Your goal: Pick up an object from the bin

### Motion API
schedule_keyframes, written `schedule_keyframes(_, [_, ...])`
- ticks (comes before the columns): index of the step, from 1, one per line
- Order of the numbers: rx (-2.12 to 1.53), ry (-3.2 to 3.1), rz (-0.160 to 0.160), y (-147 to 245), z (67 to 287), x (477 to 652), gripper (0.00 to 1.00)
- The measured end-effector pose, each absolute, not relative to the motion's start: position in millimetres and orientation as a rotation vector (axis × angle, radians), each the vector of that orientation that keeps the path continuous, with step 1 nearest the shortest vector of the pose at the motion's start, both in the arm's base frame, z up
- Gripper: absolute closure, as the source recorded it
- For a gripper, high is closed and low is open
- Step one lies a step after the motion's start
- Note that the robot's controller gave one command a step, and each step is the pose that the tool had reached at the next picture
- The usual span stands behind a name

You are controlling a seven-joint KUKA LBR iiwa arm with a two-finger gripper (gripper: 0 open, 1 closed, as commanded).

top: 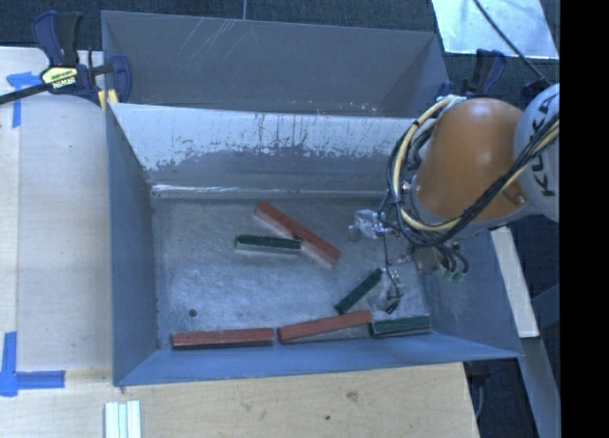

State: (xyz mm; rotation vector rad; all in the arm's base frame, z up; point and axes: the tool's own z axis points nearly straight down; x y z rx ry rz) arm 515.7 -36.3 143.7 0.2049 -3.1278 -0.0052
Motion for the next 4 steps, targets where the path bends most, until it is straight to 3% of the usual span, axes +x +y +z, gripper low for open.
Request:
schedule_keyframes(1, [0.442,-3.111,0.000,-53.0,69.0,510.1,0.00])
schedule_keyframes(2, [0.445,-3.111,0.006,-54.4,72.7,511.1,1.00])
schedule_keyframes(3, [0.431,-3.116,0.011,-38.3,73.4,513.7,1.00])
schedule_keyframes(4, [0.371,-3.128,0.003,-66.4,71.9,484.5,1.00])
